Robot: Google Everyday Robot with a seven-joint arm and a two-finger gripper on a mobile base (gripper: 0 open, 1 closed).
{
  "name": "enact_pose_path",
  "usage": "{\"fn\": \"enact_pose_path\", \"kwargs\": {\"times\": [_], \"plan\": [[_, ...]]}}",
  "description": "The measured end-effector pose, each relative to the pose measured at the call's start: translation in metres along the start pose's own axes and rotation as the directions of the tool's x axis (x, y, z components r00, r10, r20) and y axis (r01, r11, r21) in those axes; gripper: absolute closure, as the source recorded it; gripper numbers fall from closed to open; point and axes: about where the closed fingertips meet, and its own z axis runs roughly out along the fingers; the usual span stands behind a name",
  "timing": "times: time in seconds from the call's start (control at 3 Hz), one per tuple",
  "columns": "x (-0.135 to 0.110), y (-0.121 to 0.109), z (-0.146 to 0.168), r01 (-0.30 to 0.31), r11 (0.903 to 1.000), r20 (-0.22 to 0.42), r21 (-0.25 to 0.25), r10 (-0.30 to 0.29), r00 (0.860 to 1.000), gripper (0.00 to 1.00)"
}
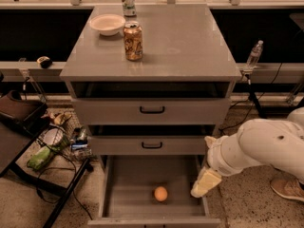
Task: Pick orange from bottom drawer and place on counter
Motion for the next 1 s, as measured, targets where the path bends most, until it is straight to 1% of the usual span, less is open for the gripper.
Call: {"fn": "enact_pose_path", "kwargs": {"times": [0.33,0.67,1.0], "plan": [[-0.005,-0.015,0.012,-0.012,0.9988,0.041,0.047,0.010,0.999,0.00],[-0.004,-0.013,0.020,-0.013,0.9990,0.032,0.042,0.012,0.999,0.00],[0.017,-0.019,0.071,-0.016,0.9992,0.013,0.037,0.016,1.000,0.00]]}}
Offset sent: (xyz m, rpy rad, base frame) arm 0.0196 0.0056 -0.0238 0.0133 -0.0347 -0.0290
